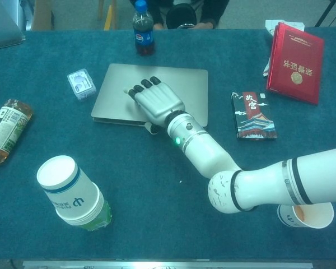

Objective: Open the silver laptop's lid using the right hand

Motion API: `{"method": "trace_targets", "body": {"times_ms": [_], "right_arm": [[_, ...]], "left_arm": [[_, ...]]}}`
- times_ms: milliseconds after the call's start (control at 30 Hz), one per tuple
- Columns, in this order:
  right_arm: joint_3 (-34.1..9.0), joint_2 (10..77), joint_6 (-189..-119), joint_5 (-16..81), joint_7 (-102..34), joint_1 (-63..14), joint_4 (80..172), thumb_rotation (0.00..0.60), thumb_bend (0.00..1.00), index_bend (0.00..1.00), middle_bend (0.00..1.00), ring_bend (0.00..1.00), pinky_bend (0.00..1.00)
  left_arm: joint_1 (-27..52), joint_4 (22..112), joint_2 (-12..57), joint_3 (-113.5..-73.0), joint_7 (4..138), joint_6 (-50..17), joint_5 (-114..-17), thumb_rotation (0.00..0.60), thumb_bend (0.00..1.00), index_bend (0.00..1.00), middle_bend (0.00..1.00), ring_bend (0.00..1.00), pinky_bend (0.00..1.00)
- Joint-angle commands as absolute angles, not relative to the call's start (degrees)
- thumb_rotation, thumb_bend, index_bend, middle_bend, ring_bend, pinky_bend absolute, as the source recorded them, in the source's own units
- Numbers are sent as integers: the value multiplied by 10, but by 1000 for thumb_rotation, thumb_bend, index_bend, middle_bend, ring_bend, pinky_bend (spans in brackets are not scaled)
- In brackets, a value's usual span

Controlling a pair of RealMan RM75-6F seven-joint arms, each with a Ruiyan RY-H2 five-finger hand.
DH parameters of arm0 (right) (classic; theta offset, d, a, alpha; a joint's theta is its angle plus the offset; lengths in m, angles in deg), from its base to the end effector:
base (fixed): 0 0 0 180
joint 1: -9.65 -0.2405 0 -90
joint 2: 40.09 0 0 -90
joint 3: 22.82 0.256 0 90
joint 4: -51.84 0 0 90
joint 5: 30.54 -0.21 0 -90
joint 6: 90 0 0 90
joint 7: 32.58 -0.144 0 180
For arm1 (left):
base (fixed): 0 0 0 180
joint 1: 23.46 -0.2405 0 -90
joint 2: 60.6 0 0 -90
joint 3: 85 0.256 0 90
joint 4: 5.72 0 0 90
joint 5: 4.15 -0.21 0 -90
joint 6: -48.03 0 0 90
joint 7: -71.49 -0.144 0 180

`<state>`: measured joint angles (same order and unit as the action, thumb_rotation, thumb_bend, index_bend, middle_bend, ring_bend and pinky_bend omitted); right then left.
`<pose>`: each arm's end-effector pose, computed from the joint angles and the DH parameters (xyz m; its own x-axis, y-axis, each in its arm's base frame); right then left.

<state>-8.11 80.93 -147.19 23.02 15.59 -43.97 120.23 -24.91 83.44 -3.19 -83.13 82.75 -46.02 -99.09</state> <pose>-0.0291 -0.3016 -0.1594 0.6112 -0.2038 0.7648 -0.7338 -0.5081 0.4510 -0.3213 0.1284 0.2010 0.3727 -0.0107 0.9279 0.9255 -0.0689 -0.3725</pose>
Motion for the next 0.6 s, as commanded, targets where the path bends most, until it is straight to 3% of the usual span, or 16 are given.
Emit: {"method": "trace_targets", "body": {"times_ms": [33,600], "right_arm": [[-79,806,-1475,231,160,-441,1208,600,368,87,137,0,48],[-58,761,-1512,230,216,-455,1283,600,398,87,136,0,48]], "left_arm": [[-249,833,-31,-832,829,-459,-988,600,416,199,138,55,56],[-218,821,-31,-828,842,-403,-986,600,417,205,144,55,56]]}}
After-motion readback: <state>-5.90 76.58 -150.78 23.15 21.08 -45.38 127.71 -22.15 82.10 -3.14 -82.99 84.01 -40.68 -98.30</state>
